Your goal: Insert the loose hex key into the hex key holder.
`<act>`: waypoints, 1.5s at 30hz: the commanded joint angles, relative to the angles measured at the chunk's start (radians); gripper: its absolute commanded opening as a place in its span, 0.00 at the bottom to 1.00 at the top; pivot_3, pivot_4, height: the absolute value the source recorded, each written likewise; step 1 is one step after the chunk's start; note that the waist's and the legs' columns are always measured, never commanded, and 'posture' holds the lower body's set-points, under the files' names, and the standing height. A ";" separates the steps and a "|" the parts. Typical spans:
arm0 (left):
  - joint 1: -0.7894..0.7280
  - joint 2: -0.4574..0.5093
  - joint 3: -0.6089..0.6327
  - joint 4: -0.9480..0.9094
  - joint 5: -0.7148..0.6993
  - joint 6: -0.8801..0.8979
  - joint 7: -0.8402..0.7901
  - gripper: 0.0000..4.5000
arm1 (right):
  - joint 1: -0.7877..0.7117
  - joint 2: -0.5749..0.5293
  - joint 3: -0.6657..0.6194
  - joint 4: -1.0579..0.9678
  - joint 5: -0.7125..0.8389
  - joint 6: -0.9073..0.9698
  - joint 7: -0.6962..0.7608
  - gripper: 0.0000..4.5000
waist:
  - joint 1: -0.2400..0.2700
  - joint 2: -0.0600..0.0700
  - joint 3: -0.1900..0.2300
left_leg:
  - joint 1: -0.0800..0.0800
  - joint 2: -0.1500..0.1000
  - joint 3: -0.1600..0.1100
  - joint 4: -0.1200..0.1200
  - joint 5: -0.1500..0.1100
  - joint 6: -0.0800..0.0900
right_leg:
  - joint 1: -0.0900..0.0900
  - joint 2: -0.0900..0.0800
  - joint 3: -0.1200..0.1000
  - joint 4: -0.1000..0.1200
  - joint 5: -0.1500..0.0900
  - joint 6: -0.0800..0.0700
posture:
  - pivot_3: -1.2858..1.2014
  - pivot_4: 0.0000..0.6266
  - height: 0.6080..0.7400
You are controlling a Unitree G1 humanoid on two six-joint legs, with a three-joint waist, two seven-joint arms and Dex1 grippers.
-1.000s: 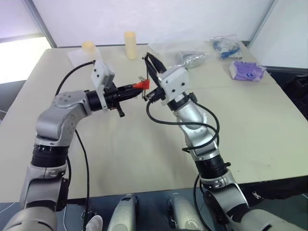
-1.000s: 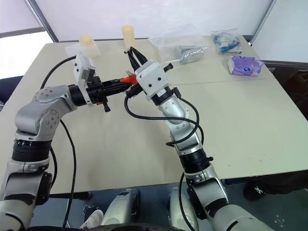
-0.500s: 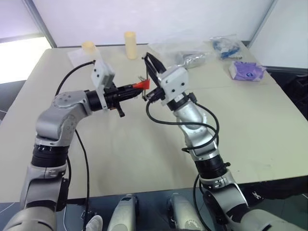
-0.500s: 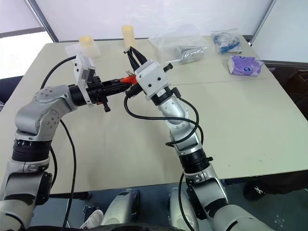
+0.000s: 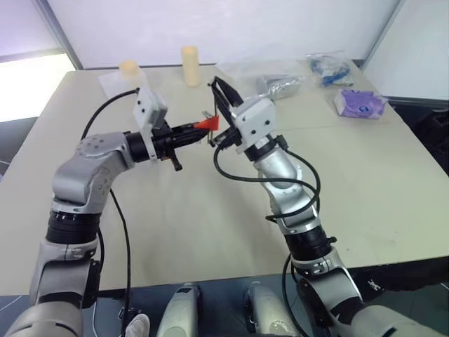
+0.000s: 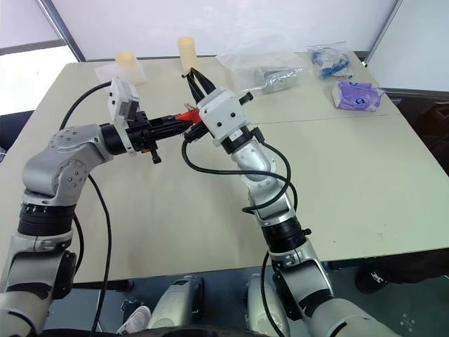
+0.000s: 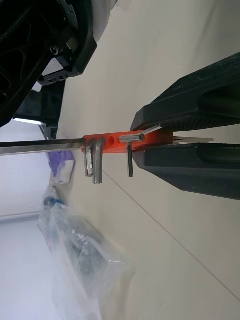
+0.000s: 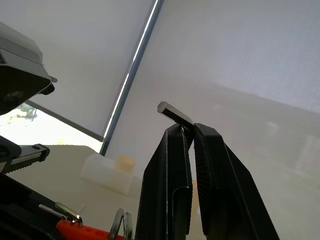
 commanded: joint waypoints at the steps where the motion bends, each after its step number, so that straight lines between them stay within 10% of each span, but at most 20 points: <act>1: -0.012 0.000 0.029 -0.042 -0.014 -0.014 0.001 0.00 | -0.022 -0.002 -0.014 -0.038 0.005 -0.013 -0.004 0.01 | 0.000 0.000 0.000 | 0.000 0.000 0.000 0.000 0.000 0.000 | 0.000 0.000 0.000 0.000 0.000 0.000 | 0.52 0.24 1.00; 18: -0.012 -0.008 0.039 -0.043 -0.029 -0.012 0.011 0.00 | -0.011 -0.004 -0.006 -0.044 0.005 -0.008 0.002 0.01 | 0.000 0.000 0.000 | 0.000 0.000 0.000 0.000 0.000 0.000 | 0.000 0.000 0.000 0.000 0.000 0.000 | 0.52 0.24 1.00; 26: -0.016 -0.008 0.035 -0.034 -0.031 -0.018 0.011 0.00 | 0.034 -0.055 -0.004 -0.097 0.031 0.025 0.068 0.75 | 0.001 0.000 0.000 | 0.000 0.000 0.000 0.000 0.000 0.000 | 0.000 0.000 0.000 0.000 0.000 0.000 | 0.52 0.24 1.00; 35: -0.005 -0.026 0.014 -0.016 -0.022 -0.028 -0.001 0.00 | 0.333 -0.372 -0.203 -0.465 0.209 0.240 0.273 0.75 | 0.026 0.000 0.000 | -0.001 -0.001 0.000 0.000 0.000 0.001 | 0.001 -0.001 0.000 -0.003 0.000 0.000 | 0.52 0.24 1.00; 45: -0.007 -0.168 -0.046 -0.009 -0.060 0.081 0.047 0.00 | 0.389 -0.435 -0.290 -0.523 0.218 0.345 0.248 0.75 | 0.028 0.000 0.000 | 0.001 0.000 0.000 0.000 0.000 0.001 | 0.003 0.001 0.000 -0.002 0.000 0.000 | 0.52 0.24 1.00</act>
